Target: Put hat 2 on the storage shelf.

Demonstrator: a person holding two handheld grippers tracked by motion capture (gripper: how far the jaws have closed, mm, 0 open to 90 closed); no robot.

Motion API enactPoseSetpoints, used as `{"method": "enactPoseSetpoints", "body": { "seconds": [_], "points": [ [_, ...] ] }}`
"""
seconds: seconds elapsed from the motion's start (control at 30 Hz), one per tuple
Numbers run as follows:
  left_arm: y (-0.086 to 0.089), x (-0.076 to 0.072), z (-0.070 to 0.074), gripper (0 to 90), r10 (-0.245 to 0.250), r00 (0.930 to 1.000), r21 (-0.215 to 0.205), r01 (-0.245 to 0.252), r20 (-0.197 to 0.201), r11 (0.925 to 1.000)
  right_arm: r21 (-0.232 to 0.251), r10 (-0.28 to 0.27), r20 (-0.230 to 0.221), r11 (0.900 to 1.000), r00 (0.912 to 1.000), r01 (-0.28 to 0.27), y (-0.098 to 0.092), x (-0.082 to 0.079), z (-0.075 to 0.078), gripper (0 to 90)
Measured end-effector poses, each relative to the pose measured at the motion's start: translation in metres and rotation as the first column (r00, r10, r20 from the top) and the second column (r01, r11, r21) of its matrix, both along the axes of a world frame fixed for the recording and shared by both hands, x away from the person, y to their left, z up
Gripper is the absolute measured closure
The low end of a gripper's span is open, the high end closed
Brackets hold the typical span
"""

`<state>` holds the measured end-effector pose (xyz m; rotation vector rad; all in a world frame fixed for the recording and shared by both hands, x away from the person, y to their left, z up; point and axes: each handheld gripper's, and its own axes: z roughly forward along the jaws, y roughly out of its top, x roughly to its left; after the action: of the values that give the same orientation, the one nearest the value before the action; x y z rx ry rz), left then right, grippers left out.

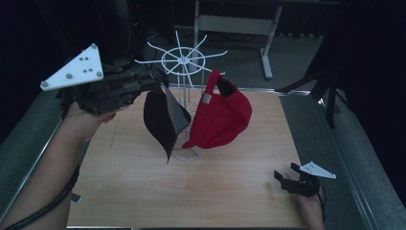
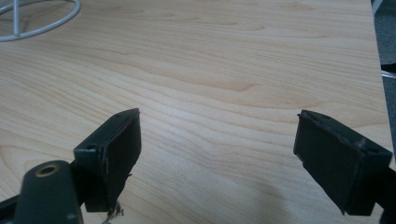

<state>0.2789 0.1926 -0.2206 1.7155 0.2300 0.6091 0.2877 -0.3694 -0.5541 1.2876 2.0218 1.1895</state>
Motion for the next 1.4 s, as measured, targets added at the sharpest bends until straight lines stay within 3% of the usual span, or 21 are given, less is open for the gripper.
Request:
{"method": "enactPoseSetpoints", "body": {
  "seconds": [0.23, 0.47, 0.73, 0.93, 1.4],
  "points": [
    [-0.005, -0.002, -0.010, 80.4, -0.007, 1.0000, 0.022, 0.007, -0.006, 0.9997, -0.012, 0.004, -0.012, 1.000, 0.9999, -0.004, 0.002, 0.001, -0.001, 15.0],
    [-0.014, 0.001, -0.003, 80.3, 0.069, 0.9972, 0.047, -0.067, -0.029, 0.9966, -0.016, 0.005, -0.017, 1.000, 0.9998, -0.005, 0.003, 0.001, -0.001, 14.9],
    [-0.015, 0.006, -0.007, 79.0, 0.068, 0.9957, 0.016, -0.067, -0.064, 0.9977, -0.008, 0.004, -0.016, 1.000, 0.9999, -0.004, 0.001, 0.001, -0.001, 15.0],
    [-0.011, 0.005, -0.011, 65.6, 0.062, 0.9963, -0.004, -0.063, -0.059, 0.9980, -0.005, 0.003, -0.015, 1.000, 0.9999, -0.003, 0.001, 0.001, -0.001, 15.0],
    [0.004, -0.003, -0.021, 66.3, 0.066, 0.9953, -0.015, -0.068, -0.071, 0.9976, -0.008, 0.003, -0.014, 1.000, 0.9999, -0.003, 0.001, 0.001, -0.001, 15.0]
  ]
}}
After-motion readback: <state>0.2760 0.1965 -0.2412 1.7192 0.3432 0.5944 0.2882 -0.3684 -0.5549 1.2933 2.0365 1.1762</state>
